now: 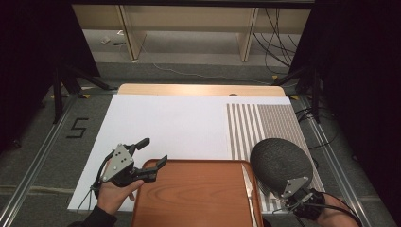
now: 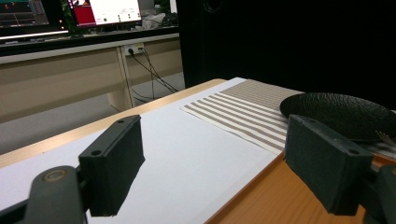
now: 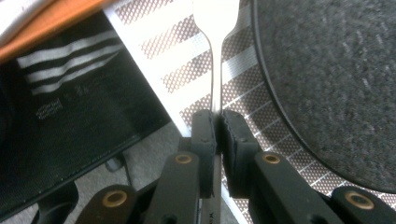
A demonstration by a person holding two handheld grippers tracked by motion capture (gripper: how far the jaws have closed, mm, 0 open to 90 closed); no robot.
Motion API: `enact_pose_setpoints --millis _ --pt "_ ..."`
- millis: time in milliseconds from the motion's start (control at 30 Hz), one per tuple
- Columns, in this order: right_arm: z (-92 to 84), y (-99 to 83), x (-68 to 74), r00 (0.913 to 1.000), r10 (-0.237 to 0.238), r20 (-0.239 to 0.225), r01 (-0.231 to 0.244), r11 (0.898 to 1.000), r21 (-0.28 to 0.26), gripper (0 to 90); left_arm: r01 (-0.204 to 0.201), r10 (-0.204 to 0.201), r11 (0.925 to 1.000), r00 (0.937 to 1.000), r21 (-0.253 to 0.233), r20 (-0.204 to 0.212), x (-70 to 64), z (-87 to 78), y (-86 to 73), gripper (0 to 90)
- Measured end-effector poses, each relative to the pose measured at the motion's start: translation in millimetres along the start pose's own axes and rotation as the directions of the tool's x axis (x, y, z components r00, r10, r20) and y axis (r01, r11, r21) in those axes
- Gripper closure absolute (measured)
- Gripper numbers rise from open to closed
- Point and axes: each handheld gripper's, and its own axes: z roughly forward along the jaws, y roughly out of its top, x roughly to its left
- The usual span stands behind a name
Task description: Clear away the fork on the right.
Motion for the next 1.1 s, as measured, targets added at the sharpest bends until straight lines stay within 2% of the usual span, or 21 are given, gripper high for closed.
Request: enact_pose_setpoints --millis 200,400,533,667,833,900,1100 --pt "-4.7 1.9 -1.6 0.9989 0.030 -0.036 -0.033 0.997 -0.071 84.5 -0.001 0.001 1.0000 1.0000 0.000 0.001 0.1 0.1 0.0 19.4" --pt "-9.2 4.5 -4.6 0.9916 0.089 -0.094 -0.103 0.983 -0.149 84.5 -0.001 0.001 1.0000 1.0000 0.001 0.000 0.1 0.2 -0.1 19.4" --pt "-11.0 7.4 -3.9 0.9877 0.096 -0.123 -0.118 0.976 -0.184 84.5 -0.001 0.001 1.0000 1.0000 0.001 0.000 0.2 0.2 -0.1 19.4" --pt "-14.4 11.7 -3.8 0.9773 0.125 -0.171 -0.161 0.964 -0.212 84.5 0.000 0.000 1.0000 1.0000 0.000 -0.001 0.3 0.1 0.1 19.4" --pt "-15.4 17.7 -4.3 0.9745 0.117 -0.192 -0.167 0.948 -0.273 84.5 0.000 0.000 1.0000 1.0000 -0.001 -0.001 0.1 0.1 0.2 19.4" --pt "-16.6 20.6 -3.4 0.9690 0.130 -0.210 -0.187 0.942 -0.278 84.6 0.000 0.000 1.0000 1.0000 -0.002 -0.002 0.2 0.0 0.3 19.5" --pt "-17.7 30.3 -1.2 0.9606 0.153 -0.232 -0.221 0.927 -0.302 84.6 0.000 0.000 1.0000 1.0000 -0.001 -0.002 -0.1 0.1 0.2 19.5"
